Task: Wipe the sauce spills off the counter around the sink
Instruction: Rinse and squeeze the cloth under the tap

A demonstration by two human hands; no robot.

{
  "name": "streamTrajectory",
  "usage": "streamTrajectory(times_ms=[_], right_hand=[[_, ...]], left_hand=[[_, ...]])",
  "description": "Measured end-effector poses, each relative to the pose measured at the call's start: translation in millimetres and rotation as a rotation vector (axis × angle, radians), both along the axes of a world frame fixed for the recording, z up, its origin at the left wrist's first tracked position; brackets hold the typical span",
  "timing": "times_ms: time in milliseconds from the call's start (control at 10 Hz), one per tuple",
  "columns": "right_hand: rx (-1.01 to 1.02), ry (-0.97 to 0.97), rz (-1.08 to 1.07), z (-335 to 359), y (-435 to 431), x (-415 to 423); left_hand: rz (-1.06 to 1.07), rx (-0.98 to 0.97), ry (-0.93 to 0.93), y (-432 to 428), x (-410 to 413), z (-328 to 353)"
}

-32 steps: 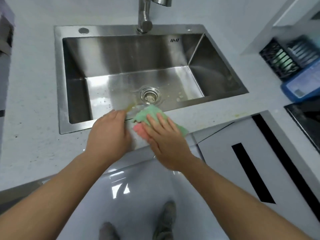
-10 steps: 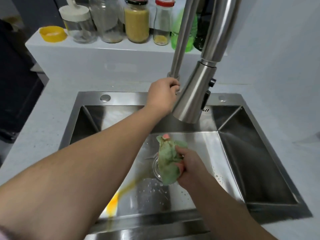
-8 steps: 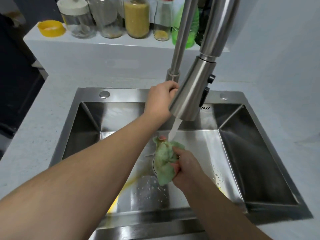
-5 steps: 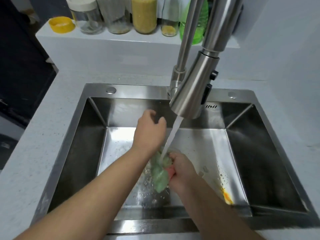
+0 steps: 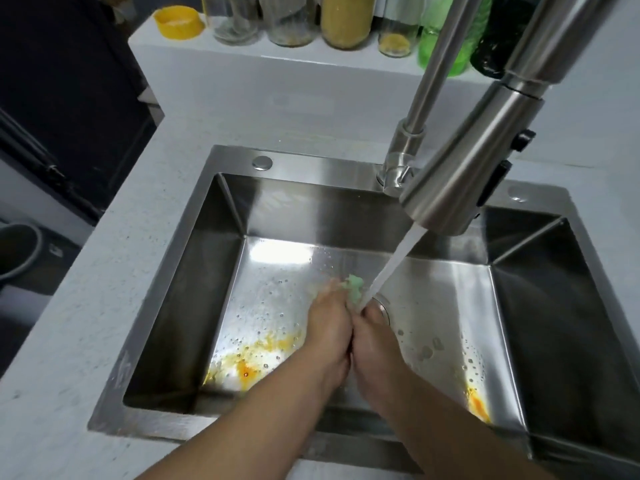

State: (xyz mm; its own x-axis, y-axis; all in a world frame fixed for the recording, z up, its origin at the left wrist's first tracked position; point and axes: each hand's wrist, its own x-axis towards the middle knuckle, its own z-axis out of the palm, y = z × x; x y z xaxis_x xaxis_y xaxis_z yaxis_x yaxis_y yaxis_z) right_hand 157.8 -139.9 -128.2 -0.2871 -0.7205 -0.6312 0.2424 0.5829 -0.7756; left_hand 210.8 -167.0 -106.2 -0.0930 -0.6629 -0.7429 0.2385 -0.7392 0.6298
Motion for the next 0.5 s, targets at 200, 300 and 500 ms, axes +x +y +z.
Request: streamTrajectory(times_ms=[200,300,500], right_hand=[[0.085,-0.029,0.042,-6.7,-7.6,-2.1],[0.037,-0.005,0.066,-7.6,-12.5,-4.3],[0.061,0.476,0.336,-22.8,-25.8,-35.2]], left_hand=[[0.020,0.094,-0.019,2.3,-6.5,-9.1],[-0.022,0.118,-0.005,-5.5,0.8,-16.1],[0.054,0.131,0.042,-21.3,32.3,-29.6]])
